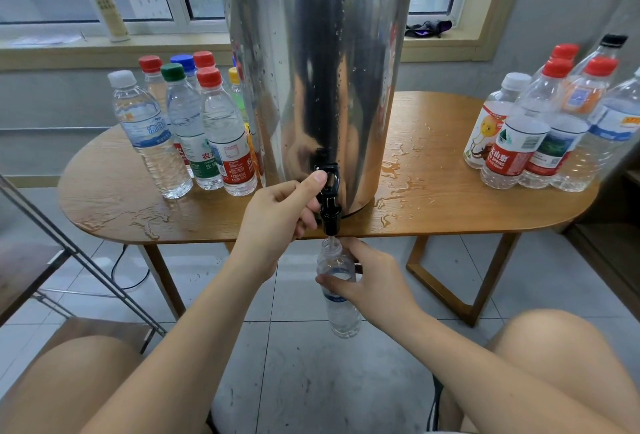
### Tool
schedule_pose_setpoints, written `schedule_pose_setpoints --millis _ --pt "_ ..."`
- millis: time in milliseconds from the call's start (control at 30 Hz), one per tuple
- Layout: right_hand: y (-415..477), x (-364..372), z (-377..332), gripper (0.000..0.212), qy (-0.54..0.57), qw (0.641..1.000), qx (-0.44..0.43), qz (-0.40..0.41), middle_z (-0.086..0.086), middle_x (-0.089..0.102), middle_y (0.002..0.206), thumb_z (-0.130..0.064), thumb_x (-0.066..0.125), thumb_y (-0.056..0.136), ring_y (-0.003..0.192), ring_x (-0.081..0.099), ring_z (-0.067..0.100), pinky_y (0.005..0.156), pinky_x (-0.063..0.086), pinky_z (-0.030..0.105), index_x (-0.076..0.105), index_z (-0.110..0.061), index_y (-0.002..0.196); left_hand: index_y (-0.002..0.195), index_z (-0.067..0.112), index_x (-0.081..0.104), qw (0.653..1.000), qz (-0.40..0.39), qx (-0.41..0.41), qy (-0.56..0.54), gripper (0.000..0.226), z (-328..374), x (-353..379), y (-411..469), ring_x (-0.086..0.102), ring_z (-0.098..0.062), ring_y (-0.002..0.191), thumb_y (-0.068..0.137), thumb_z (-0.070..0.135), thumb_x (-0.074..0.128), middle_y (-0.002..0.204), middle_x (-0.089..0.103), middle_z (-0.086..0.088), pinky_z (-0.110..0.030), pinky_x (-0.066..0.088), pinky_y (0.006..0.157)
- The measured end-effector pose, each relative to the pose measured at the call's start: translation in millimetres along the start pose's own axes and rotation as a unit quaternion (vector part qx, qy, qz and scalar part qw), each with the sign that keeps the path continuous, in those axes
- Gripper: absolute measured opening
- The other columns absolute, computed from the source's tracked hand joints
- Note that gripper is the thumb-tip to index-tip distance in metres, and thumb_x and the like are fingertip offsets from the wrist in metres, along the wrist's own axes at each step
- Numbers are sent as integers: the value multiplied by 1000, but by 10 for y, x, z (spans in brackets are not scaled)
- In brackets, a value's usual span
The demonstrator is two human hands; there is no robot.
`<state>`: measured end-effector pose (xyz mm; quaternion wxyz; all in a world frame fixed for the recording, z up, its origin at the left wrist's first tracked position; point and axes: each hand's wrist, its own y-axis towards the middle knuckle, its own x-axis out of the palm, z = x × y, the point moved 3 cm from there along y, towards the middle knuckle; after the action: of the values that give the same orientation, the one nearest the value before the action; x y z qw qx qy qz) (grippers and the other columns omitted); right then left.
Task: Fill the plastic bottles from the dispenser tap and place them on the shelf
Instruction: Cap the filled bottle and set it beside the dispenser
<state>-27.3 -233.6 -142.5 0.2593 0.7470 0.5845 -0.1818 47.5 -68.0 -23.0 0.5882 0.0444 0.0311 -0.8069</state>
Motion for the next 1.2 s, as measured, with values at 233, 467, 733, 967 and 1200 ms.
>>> schedule_pose_setpoints --millis 233,467,733,967,1200 --pt "3 2 -2 59 2 1000 -7 3 -22 72 116 -61 85 82 108 67 4 93 60 33 64 -40 132 80 13 73 1000 -8 0 0 53 3 0 3 56 -18 60 97 63 70 67 66 -11 -22 44 55" --pt "2 8 -2 58 -5 1000 -10 4 -22 71 114 -57 88 82 107 66 3 92 59 31 65 -39 132 79 14 73 1000 -11 2 -3 53 -5 -6 8 56 -18 58 97 64 70 67 67 -12 -22 43 53" --pt "3 8 3 55 -2 1000 -11 5 -20 72 111 -58 86 82 104 67 5 91 59 35 65 -38 129 82 11 73 1000 -13 -2 -7 54 -7 -9 5 56 -18 59 96 63 71 70 67 -15 -21 43 52" --pt "7 20 9 55 2 1000 -13 6 -20 72 110 -60 85 81 104 67 5 90 59 36 65 -38 128 81 11 72 1000 -13 -4 -9 54 -3 -2 6 55 -17 58 96 63 71 69 66 -14 -21 42 52" --pt "0 13 1 57 6 1000 -16 8 -20 72 111 -56 87 82 105 67 5 91 58 34 65 -38 131 81 12 72 1000 -16 -4 -11 53 -6 -5 -1 55 -17 58 96 63 71 69 66 -14 -21 43 53"
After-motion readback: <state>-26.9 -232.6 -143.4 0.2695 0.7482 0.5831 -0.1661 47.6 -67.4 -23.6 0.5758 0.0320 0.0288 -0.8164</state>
